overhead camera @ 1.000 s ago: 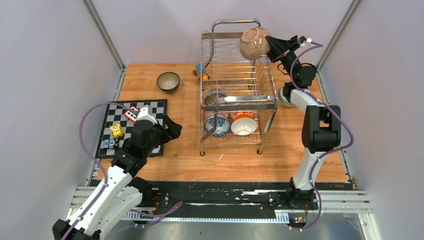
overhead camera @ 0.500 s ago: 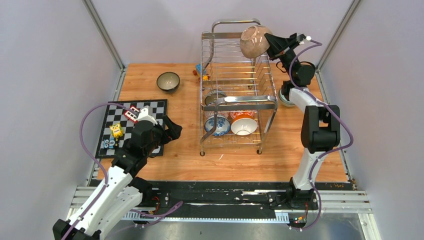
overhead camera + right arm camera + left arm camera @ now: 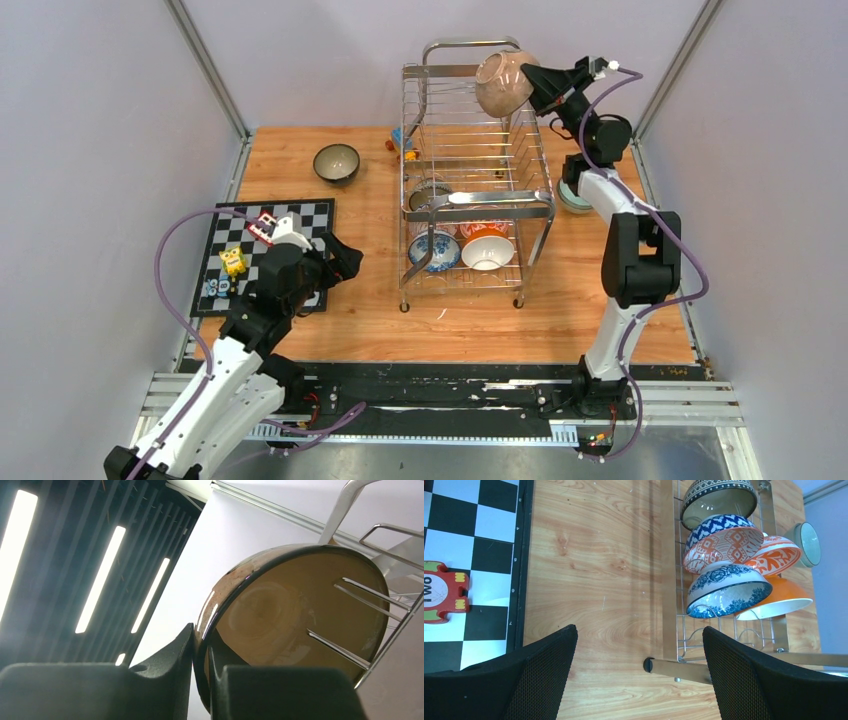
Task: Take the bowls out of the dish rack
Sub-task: Pick up the bowl from the dish rack.
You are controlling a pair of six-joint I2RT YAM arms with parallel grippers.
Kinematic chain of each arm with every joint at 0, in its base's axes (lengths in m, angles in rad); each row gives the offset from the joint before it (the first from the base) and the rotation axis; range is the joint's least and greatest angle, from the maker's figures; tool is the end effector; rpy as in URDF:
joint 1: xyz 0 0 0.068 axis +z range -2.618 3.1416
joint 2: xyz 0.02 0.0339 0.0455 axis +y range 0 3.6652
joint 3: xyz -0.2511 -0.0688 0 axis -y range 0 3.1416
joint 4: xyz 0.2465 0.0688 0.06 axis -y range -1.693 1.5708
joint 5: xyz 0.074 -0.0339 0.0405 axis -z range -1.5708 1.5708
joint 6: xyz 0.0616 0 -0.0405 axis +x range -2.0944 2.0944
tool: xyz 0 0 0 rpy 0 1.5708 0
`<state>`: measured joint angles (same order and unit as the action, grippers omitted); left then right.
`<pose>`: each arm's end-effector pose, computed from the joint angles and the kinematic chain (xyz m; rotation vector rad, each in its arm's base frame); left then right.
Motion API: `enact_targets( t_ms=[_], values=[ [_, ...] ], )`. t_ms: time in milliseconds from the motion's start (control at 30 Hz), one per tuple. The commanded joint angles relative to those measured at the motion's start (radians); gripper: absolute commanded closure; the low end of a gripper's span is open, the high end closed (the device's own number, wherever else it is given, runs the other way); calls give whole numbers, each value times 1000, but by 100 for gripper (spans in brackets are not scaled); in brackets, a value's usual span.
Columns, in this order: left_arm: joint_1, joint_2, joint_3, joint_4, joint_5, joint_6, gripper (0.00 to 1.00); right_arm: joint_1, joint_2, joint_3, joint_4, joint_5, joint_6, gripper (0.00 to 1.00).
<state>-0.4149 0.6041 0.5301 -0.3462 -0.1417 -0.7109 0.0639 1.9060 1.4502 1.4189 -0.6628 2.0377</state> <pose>0.1745 -0.0674 0.2427 -0.3922 1.9963 -0.5813 0.4170 0.0647 0.3966 0.1670 1.0678 2.1393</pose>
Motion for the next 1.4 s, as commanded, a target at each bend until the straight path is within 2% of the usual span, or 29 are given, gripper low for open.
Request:
enact_targets(
  t_ms=[0, 533, 700, 900, 1100, 1200, 1367],
  values=[
    [-4, -27, -4, -18, -12, -2, 4, 30, -81, 71, 24, -1, -31, 97],
    [-4, -76, 16, -42, -43, -2, 4, 30, -105, 285, -204, -32, -130, 97],
    [-4, -71, 41, -55, -82, -24, 0, 31, -116, 367, -302, -61, -188, 98],
    [-4, -39, 101, -84, -124, -83, 0, 36, -188, 414, -477, -105, -343, 98],
    [-4, 11, 206, -104, -108, -76, 0, 45, -242, 458, -610, -142, -463, 98],
    [-4, 12, 244, -111, -97, -58, 0, 61, -275, 492, -740, -162, -566, 98],
    [-4, -40, 290, -212, -275, -59, 0, 113, -329, 571, -971, -195, -792, 98]
  ],
)
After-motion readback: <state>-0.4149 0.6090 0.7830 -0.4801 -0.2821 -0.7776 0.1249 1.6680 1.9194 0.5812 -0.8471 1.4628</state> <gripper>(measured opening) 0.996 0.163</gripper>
